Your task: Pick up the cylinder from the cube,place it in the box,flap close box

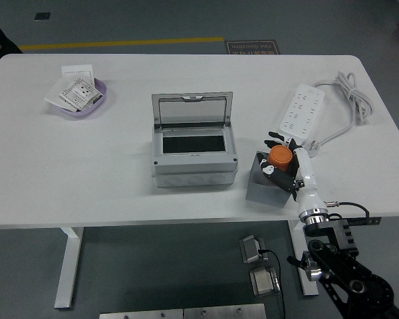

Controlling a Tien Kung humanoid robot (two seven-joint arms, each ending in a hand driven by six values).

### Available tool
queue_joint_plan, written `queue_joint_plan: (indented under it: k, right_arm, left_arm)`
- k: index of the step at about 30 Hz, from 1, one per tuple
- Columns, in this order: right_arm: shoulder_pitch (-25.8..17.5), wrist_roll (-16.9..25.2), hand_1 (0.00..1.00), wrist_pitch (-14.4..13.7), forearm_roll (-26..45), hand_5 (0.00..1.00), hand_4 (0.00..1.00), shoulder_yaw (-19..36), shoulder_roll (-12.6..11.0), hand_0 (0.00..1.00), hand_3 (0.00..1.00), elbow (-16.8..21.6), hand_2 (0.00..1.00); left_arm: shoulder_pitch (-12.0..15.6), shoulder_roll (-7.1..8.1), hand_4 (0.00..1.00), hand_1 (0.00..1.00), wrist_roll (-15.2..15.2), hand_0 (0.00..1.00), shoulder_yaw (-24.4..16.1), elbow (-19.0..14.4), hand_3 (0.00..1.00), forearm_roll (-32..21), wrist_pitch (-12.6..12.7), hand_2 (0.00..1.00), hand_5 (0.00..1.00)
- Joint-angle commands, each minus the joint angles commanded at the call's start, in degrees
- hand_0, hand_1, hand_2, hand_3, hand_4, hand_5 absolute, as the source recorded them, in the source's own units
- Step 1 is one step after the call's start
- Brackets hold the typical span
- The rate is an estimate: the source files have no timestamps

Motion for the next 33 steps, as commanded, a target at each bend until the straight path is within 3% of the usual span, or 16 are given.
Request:
queue_joint_plan:
  k: [6, 7, 12, 13, 18, 19, 24, 25, 30, 31, 33]
  right_arm:
    - [0.01, 0.16, 0.718, 0.20, 0.83, 0.002, 0.617, -0.16, 0.05, 0.730, 0.734, -0.10, 0.676]
    - [0.00, 0.19, 0.708, 0.24, 0.98, 0.002, 0.570, -0.17, 0.06, 0.725, 0.671, -0.14, 0.662]
    - [0.00, 0.18, 0.708, 0.54, 1.70, 0.002, 0.570, -0.34, 0.08, 0.725, 0.671, -0.42, 0.662]
    - [0.00, 0.15, 0.699, 0.57, 1.79, 0.002, 0.332, -0.38, 0.08, 0.725, 0.637, -0.45, 0.644]
    - [-0.01, -0.27, 0.699, 0.51, 2.14, 0.002, 0.332, -0.68, 0.06, 0.725, 0.637, -0.42, 0.644]
    - [-0.01, -0.38, 0.685, 0.47, 2.17, 0.059, 0.052, -0.76, 0.05, 0.744, 0.580, -0.40, 0.628]
    - [0.08, -1.27, 0.685, 0.00, 1.89, 0.059, 0.052, -1.17, -0.01, 0.744, 0.580, -0.28, 0.628]
    - [0.11, -1.47, 0.575, -0.12, 1.77, 0.002, 0.002, -1.24, -0.04, 0.662, 0.460, -0.24, 0.545]
    - [0.25, -2.13, 0.575, -0.58, 1.12, 0.002, 0.002, -1.54, -0.18, 0.662, 0.460, 0.00, 0.545]
    - [0.26, -2.22, 0.417, -0.65, 0.94, 0.002, 0.002, -1.54, -0.21, 0.548, 0.340, 0.07, 0.425]
    - [0.30, -2.37, 0.417, -0.81, 0.51, 0.002, 0.002, -1.50, -0.26, 0.548, 0.340, 0.23, 0.425]
  left_arm:
    - [-0.01, -0.05, 0.674, 0.654, -0.02, 0.634, 0.18, 0.00, 0.618, -0.21, 0.02, 0.381, 0.401]
    - [-0.01, -0.06, 0.675, 0.655, -0.03, 0.634, 0.21, 0.00, 0.618, -0.25, 0.02, 0.382, 0.401]
    - [-0.04, -0.07, 0.675, 0.655, -0.12, 0.634, 0.36, 0.00, 0.618, -0.45, 0.09, 0.382, 0.401]
    - [-0.03, -0.06, 0.677, 0.655, -0.14, 0.634, 0.37, 0.00, 0.618, -0.46, 0.10, 0.385, 0.403]
    - [-0.02, -0.03, 0.677, 0.655, -0.17, 0.634, 0.38, 0.00, 0.618, -0.55, 0.18, 0.385, 0.403]
    - [-0.02, -0.04, 0.679, 0.655, -0.19, 0.634, 0.38, 0.00, 0.619, -0.56, 0.19, 0.390, 0.402]
    - [-0.04, -0.06, 0.679, 0.655, -0.30, 0.634, 0.50, 0.00, 0.619, -0.83, 0.22, 0.390, 0.402]
    - [-0.06, -0.07, 0.682, 0.655, -0.32, 0.635, 0.51, 0.00, 0.619, -0.88, 0.24, 0.416, 0.405]
    - [-0.12, -0.05, 0.682, 0.655, -0.45, 0.635, 0.60, 0.00, 0.619, -1.07, 0.29, 0.416, 0.405]
    - [-0.11, -0.05, 0.684, 0.655, -0.46, 0.635, 0.61, 0.00, 0.619, -1.10, 0.29, 0.444, 0.408]
    - [-0.10, -0.06, 0.684, 0.655, -0.49, 0.635, 0.63, 0.00, 0.619, -1.14, 0.30, 0.444, 0.408]
